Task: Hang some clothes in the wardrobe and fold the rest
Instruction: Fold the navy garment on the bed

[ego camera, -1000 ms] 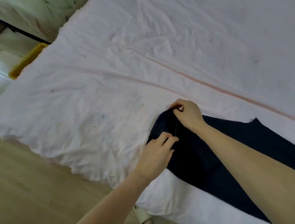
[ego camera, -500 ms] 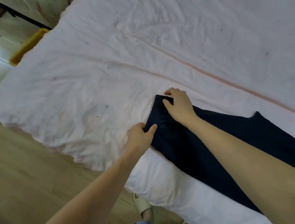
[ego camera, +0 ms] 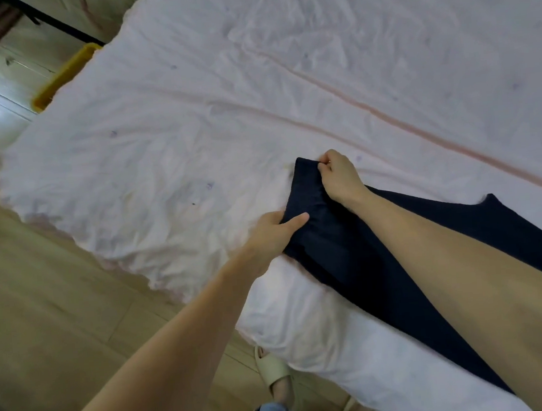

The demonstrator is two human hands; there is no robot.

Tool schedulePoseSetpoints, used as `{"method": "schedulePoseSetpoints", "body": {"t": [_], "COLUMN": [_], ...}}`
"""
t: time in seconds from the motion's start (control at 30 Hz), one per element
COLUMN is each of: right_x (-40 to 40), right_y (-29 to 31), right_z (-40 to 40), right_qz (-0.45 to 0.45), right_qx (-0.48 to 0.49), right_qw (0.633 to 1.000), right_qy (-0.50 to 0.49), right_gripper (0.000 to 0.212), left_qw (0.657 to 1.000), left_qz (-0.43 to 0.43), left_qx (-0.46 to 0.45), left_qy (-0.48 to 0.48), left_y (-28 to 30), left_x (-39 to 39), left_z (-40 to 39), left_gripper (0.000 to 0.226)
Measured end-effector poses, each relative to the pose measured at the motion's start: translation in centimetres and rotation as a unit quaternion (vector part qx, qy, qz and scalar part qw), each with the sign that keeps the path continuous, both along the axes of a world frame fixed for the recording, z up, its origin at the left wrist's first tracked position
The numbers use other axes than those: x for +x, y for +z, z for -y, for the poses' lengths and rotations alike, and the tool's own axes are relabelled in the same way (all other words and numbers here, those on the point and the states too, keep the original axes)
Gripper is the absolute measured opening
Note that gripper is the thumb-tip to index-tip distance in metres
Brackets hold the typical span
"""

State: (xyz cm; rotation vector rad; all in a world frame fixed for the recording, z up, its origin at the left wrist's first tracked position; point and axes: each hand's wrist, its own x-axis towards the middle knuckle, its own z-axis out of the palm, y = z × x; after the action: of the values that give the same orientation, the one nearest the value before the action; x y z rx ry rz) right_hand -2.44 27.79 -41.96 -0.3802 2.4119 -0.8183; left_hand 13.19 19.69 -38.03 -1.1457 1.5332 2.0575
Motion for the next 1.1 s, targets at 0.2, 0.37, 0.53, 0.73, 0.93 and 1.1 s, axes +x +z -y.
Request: {"method": "schedulePoseSetpoints", "body": {"t": [0.2,0.37,0.53,0.73,0.93,1.1], "right_x": [2.7,7.2,8.0,7.4,8.1,7.1], "right_y": [1.2,2.1,-0.9,-0.8,3.7,6.1], "right_z": [1.9,-2.1,-5.4,-7.1,-18.3,-29.7], "right_qz": [-0.178,-0.293,-0.207,-0.173,-0.178,-0.149], "right_qx": [-0.017,-0.016,0.158,0.114,0.103,0.128], "right_qw": [0.982,0.956,0.964,0.971,0.979,0.968], "right_qy": [0.057,-0.008,0.043,0.121,-0.007,-0.159], "right_gripper": [0.021,0.036,0.059,0.059,0.050,0.047], "left_qw": [0.822,0.657,0.640,0.609,0.584,0.546], "left_qz": [0.012,-0.187,-0.103,-0.028,-0.090,-0.172], "left_qx": [-0.562,-0.705,-0.639,-0.624,-0.607,-0.590], "left_qy": [-0.091,-0.189,-0.414,-0.489,-0.531,-0.569], "left_y": [-1.7,-2.8,-4.2,-2.7,2.6,3.7], "left_x": [2.7,2.8,1.5,1.2,-2.1,-5.6], "left_z": [0.4,0.2,0.3,0.6,-5.5,-15.7], "left_gripper": [0.026,0.042,0.066,0.076,0.067,0.063]}}
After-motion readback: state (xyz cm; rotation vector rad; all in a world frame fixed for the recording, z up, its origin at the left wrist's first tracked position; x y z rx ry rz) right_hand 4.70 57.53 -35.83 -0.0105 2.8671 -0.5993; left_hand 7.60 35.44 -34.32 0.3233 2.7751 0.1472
